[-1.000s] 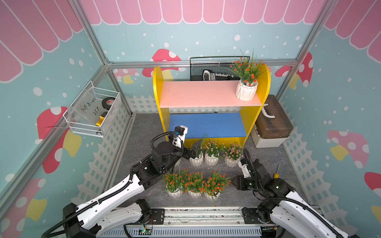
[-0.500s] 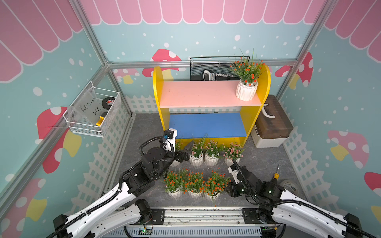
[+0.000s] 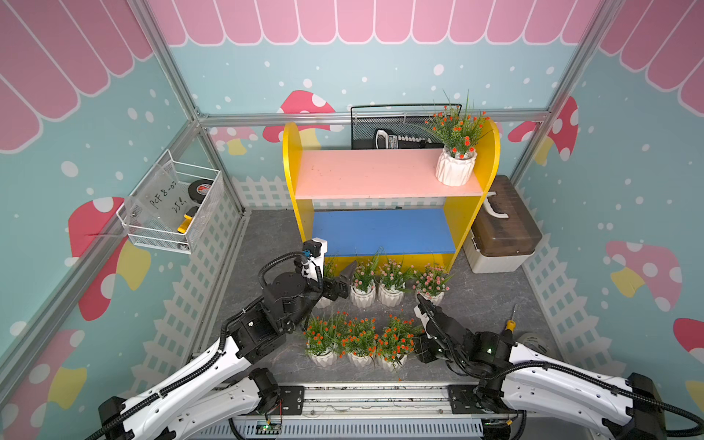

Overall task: Place the baby's breath potted plants on the rack by color
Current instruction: Pick up the baby's breath potted plant from the center of the board.

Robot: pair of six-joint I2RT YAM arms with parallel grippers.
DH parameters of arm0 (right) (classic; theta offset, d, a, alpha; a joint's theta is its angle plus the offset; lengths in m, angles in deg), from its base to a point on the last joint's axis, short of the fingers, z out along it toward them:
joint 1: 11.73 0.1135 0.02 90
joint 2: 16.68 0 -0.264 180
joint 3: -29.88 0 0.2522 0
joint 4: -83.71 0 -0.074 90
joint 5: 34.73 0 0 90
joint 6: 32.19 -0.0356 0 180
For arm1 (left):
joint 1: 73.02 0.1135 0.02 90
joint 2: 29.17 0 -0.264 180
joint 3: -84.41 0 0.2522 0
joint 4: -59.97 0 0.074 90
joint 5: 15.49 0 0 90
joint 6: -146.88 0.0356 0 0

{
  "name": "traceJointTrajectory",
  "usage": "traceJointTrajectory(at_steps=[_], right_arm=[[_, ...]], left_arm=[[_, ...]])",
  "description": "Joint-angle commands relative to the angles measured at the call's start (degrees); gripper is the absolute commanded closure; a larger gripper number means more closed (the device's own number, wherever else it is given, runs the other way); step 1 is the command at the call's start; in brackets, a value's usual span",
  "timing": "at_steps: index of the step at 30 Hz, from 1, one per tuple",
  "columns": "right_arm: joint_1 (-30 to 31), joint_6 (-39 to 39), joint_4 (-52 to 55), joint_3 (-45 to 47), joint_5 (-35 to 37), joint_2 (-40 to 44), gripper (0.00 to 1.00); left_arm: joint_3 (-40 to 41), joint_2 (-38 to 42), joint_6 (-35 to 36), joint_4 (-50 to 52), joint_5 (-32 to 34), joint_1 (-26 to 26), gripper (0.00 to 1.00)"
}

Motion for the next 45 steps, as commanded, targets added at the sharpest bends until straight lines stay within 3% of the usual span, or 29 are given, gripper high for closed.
traceJointTrajectory(at_steps=[1,29,38,45], right_arm=[[0.98,-0.69,0.16,-2.04,1.82,-0.60,0.64],[8.79,-5.75,-0.37,-6.32,12.00,-15.04,0.76],[8.55,-3.88,5.55,-7.74,16.99,-12.75,0.88],[5.50,-2.98,9.16,-6.36,19.74,-8.14,0.88]], left_arm=[[0.55,0.51,-0.48,1.27,0.95,-0.24,0.03],[0.91,-0.06,-1.47,1.06,0.51,-0.26,0.03],[0.96,-0.61,-1.51,0.57,0.59,-0.25,0.03],[0.99,-1.53,-1.51,-0.24,0.59,-0.26,0.03]])
